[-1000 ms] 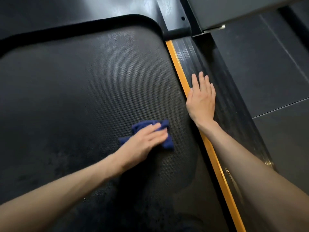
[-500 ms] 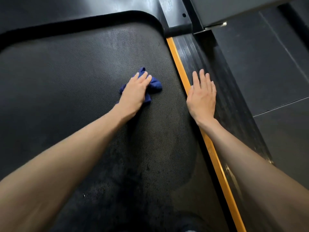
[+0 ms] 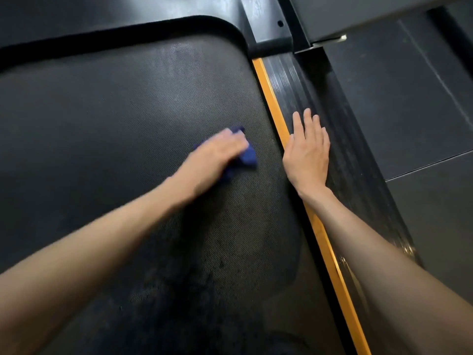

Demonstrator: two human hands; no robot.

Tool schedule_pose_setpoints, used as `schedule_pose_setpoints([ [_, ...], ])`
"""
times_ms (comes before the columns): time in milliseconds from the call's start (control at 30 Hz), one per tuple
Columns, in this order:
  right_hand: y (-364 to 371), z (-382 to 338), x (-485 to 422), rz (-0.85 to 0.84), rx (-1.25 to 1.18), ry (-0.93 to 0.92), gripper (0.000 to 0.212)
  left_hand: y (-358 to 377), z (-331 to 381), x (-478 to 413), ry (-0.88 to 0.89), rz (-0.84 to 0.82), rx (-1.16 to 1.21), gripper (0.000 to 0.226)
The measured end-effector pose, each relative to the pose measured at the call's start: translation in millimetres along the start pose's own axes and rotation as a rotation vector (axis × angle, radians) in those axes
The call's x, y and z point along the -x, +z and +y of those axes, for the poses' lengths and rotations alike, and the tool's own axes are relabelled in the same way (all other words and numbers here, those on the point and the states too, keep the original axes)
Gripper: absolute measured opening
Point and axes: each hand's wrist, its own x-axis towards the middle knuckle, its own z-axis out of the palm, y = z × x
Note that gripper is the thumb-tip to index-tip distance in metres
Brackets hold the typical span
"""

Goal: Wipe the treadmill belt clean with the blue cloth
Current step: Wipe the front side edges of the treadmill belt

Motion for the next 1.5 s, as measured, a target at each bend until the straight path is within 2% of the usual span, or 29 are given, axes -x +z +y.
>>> schedule_pose_setpoints([
  [67,-0.1,-0.9,-0.6,-0.003,-0.006,-0.003,0.05,-13.0,-43.1,-18.4,-0.253,0.084,0.038,0.063],
  [133,-0.7,-1.1,-0.8,0.003,-0.011,-0.001,0.05,-16.8,-35.3,-31.2,-0.364,0.068,0.024,0.062],
  [167,-1.2,-1.5,-0.4,-0.001,-0.009,0.001,0.05,-11.6,-15.7,-29.7,-0.306,0.065,-0.019,0.057],
  [200,-1.4,-1.8,0.0,-0.004,-0.004,0.0,0.05,-2.1,8.9,-19.0,-0.172,0.036,-0.063,0.053],
  [300,-1.4,-1.7,0.6,0.027,-0.001,-0.009,0.05,31.3,93.5,36.8,0.344,-0.032,-0.033,0.048],
  [333,-1.5,-1.5,1.0,0.03,-0.006,-0.01,0.05,29.7,108.5,49.6,0.435,-0.135,-0.011,0.046],
  [400,-0.9,-0.9,2.0,0.023,-0.007,-0.017,0.05,29.7,102.5,49.1,0.487,-0.183,-0.009,0.041],
  [467,-1.2,0.1,0.7,0.019,-0.008,-0.023,0.05,25.0,72.7,27.4,0.355,-0.186,-0.024,0.041],
  [567,-3.0,-0.4,-1.0,-0.014,-0.02,-0.009,0.05,5.5,-11.1,0.1,-0.158,0.073,-0.026,0.054],
  [633,-2.4,-1.2,-1.8,-0.024,-0.02,-0.015,0.05,-9.5,-61.0,0.8,-0.437,0.11,-0.04,0.052],
  [667,-2.5,-0.9,-2.2,-0.028,-0.028,-0.011,0.05,-14.8,-71.9,2.9,-0.504,0.099,-0.058,0.048],
  [733,-4.9,-0.9,-3.1,-0.048,-0.046,0.011,0.05,-15.0,-62.0,11.7,-0.51,0.114,-0.052,0.049],
  [800,-10.3,-8.7,-4.1,-0.073,-0.084,0.052,0.052,-4.3,-22.7,26.9,-0.445,0.099,-0.015,0.058],
  [867,-19.0,-29.2,1.9,-0.029,-0.159,0.046,0.055,7.0,27.1,38.5,-0.386,0.108,0.078,0.061],
  [933,-27.0,-58.7,16.2,0.056,-0.262,-0.037,0.055,5.0,67.9,43.0,-0.479,0.131,0.28,0.058],
  [1033,-30.6,-99.7,45.2,0.103,-0.299,-0.104,0.047,-11.1,61.7,48.5,-0.662,0.145,0.774,0.051],
  [1067,-27.7,-111.8,56.6,0.075,-0.282,-0.121,0.047,-22.6,51.3,56.1,-0.69,0.222,0.923,0.051],
  [1100,-21.4,-123.4,69.2,0.023,-0.257,-0.151,0.049,-34.0,40.7,66.7,-0.737,0.306,0.974,0.049],
  [1167,-1.9,-144.1,94.3,-0.137,-0.177,-0.192,0.061,-52.7,26.5,91.2,-0.776,0.361,0.922,0.041],
  [1233,18.8,-154.2,109.8,-0.216,-0.058,-0.175,0.072,-66.5,20.6,115.1,-0.817,0.323,0.77,0.037],
  [1300,32.4,-149.3,106.8,-0.161,-0.001,-0.195,0.07,-76.8,14.5,138.7,-0.895,0.277,0.641,0.035],
  [1400,40.1,-129.1,72.5,-0.05,-0.023,-0.329,0.057,-90.7,4.3,175.3,-1.008,0.224,0.537,0.034],
  [1433,41.9,-128.5,56.5,-0.023,-0.058,-0.321,0.054,-95.1,1.5,188.2,-1.034,0.218,0.511,0.034],
  [1500,42.9,-145.4,30.3,-0.005,-0.196,-0.151,0.052,-104.1,-2.2,213.0,-1.103,0.234,0.48,0.033],
])
